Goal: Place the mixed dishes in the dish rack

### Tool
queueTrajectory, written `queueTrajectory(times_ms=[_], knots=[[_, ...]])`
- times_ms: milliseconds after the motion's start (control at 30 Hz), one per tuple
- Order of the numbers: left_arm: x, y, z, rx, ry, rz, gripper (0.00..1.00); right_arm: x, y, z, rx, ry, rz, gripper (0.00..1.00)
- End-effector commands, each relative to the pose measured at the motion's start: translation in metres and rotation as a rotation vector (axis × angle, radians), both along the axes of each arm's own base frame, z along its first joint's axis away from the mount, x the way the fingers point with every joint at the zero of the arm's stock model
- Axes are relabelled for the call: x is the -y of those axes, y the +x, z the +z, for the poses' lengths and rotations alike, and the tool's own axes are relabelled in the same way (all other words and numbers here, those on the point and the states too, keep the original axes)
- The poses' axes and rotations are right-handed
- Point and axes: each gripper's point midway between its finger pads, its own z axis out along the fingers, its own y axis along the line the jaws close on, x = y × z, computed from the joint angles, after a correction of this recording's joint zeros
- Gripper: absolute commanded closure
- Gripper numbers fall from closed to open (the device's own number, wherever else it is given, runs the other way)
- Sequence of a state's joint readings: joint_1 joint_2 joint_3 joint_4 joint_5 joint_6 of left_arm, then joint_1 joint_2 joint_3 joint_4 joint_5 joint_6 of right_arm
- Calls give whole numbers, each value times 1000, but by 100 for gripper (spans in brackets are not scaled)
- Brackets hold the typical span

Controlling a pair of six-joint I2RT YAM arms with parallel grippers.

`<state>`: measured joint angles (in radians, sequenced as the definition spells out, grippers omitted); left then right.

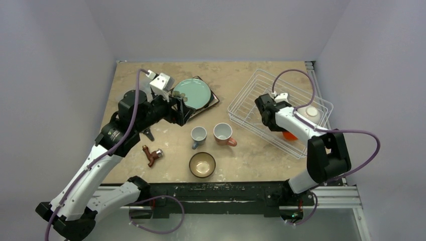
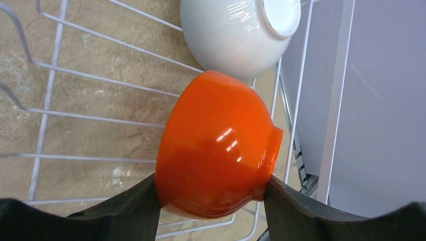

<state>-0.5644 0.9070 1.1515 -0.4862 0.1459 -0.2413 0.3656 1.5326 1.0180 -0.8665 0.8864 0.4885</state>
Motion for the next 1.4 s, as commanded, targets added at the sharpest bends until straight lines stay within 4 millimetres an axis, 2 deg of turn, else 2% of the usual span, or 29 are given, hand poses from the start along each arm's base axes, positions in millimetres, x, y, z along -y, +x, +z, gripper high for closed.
queueTrajectory(times_ms=[0,100,300,500,700,900,1000,1200,1367], knots=[[1,7,3,40,14,10,21,11,6,10,54,-77,-33,98],[2,9,0,34,20,9,21,14,4,6,30,-99,-49,93],[8,13,-12,13,60,4,21,17,1,3,23,-118,-69,91],[11,16,-26,-9,122,10,21,18,1,4,30,-110,-74,79],[12,17,-33,-7,166,20,21,22,0,9,53,-88,-84,57],[14,17,-34,-8,170,14,21,19,2,10,66,-50,-70,23],[11,20,-35,-9,180,35,21,17,1,9,57,-39,-64,16],[10,20,-34,-10,185,38,21,13,2,11,46,-19,-39,10],[9,19,-31,-7,181,37,21,-1,6,29,136,100,17,9]])
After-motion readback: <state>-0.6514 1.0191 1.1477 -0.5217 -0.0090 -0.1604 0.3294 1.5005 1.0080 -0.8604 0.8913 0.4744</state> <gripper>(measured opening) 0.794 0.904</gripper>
